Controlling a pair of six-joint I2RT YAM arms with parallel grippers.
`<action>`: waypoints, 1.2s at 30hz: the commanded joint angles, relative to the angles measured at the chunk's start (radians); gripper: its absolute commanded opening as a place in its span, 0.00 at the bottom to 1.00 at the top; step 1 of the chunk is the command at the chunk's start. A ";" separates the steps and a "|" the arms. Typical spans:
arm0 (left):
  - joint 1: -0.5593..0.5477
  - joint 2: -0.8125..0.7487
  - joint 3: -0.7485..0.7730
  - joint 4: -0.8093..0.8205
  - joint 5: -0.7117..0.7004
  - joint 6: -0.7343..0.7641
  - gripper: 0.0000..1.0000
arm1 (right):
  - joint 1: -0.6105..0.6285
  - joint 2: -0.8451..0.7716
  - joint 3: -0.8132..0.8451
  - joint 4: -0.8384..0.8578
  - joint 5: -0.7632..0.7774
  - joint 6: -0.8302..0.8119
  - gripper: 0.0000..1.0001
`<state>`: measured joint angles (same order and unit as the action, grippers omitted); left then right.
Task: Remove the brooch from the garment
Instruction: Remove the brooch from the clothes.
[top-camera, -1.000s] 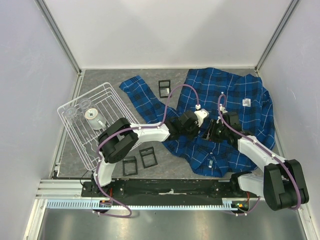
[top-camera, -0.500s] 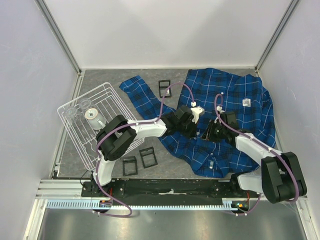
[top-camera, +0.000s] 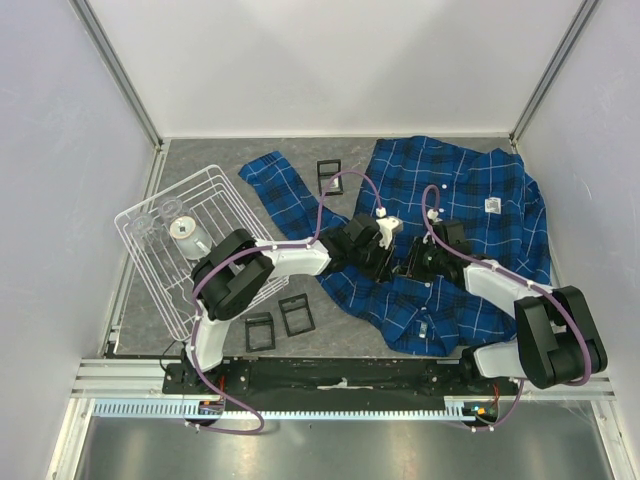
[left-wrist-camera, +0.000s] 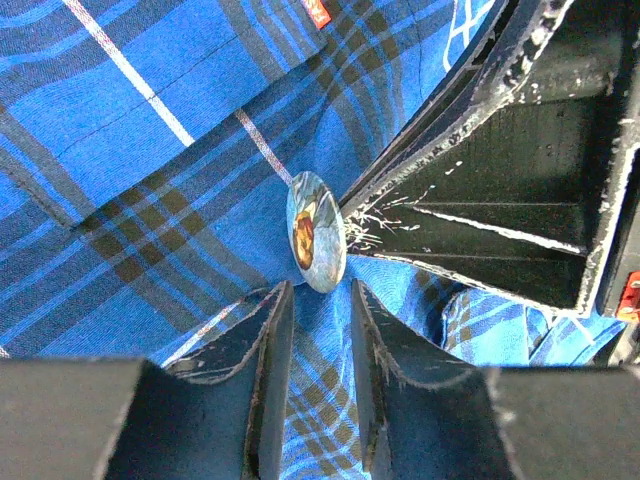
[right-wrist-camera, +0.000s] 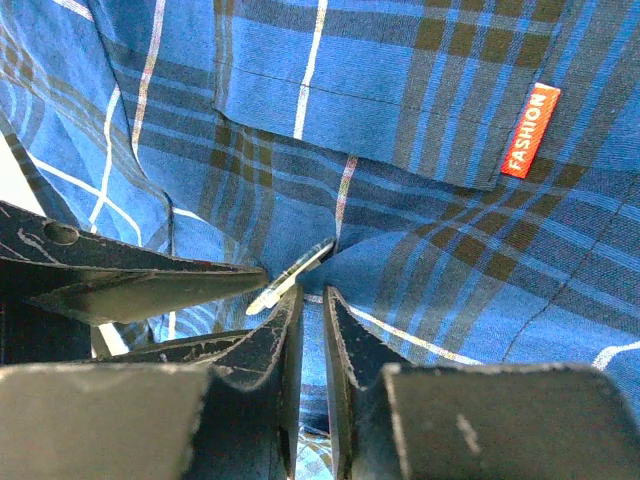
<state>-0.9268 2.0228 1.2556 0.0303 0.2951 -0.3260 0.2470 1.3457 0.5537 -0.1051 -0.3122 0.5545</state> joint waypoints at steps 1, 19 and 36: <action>0.003 0.019 0.002 0.063 0.007 -0.036 0.36 | 0.006 0.000 0.040 0.048 0.009 0.015 0.20; 0.002 0.031 0.024 0.076 -0.060 -0.004 0.10 | 0.024 -0.003 0.054 0.028 0.025 0.013 0.19; 0.008 0.057 0.100 -0.087 0.085 -0.094 0.02 | 0.081 -0.020 0.043 0.036 0.137 -0.028 0.18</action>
<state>-0.9245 2.0533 1.2900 -0.0074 0.2985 -0.3538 0.3138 1.3407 0.5751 -0.0990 -0.2020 0.5465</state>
